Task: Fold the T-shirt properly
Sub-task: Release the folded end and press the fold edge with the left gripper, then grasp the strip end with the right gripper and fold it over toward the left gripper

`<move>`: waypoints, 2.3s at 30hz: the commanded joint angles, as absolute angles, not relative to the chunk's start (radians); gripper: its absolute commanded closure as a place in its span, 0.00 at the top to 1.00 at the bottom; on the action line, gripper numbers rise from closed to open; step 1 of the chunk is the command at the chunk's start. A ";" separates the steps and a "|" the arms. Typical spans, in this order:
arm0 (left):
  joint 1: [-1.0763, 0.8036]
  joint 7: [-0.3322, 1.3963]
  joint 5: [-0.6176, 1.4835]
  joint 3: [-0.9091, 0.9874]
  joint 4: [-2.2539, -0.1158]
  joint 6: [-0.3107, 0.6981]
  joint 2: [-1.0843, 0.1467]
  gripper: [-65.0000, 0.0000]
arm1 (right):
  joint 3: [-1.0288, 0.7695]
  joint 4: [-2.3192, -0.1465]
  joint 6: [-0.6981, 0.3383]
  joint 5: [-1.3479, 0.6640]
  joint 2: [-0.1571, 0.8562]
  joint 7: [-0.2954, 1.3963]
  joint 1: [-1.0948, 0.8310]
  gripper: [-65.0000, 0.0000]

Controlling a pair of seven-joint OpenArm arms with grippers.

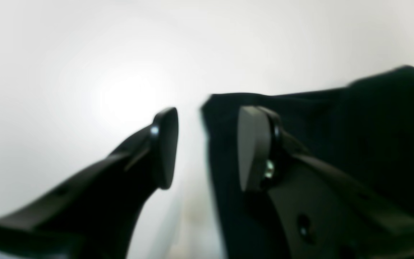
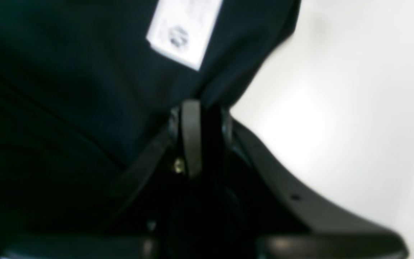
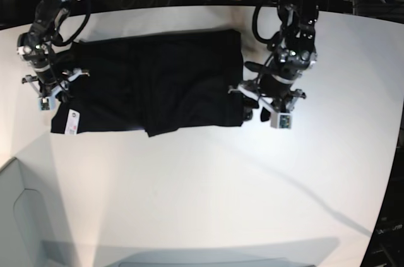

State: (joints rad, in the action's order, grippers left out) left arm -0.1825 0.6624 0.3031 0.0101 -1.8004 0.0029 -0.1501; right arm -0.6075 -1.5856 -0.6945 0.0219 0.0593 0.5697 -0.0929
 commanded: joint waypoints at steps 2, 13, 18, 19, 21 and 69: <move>-0.180 0.647 0.308 0.025 -1.811 0.005 -0.154 0.41 | -0.607 -1.661 -0.698 -0.005 0.050 0.538 -0.087 0.00; -0.182 0.636 0.308 0.028 -1.630 0.005 -0.157 0.41 | -0.504 -1.945 -0.698 -0.005 -0.084 0.538 -0.209 0.00; -0.153 0.636 0.308 0.027 -1.596 0.005 -0.153 0.41 | -0.297 -2.035 -0.698 -0.005 -0.157 0.538 -0.289 0.00; -0.153 0.636 0.308 0.024 -1.596 0.005 -0.153 0.41 | -0.249 -2.035 -0.698 -0.005 -0.157 0.538 -0.292 0.00; -0.151 0.636 0.308 0.022 -1.596 0.005 -0.153 0.41 | -0.139 -2.031 -0.698 -0.005 -0.157 0.538 -0.294 0.00; -0.338 0.648 0.308 0.628 -1.836 0.007 -0.163 0.41 | -0.104 -1.988 -0.698 -0.005 -0.113 0.527 -0.242 0.48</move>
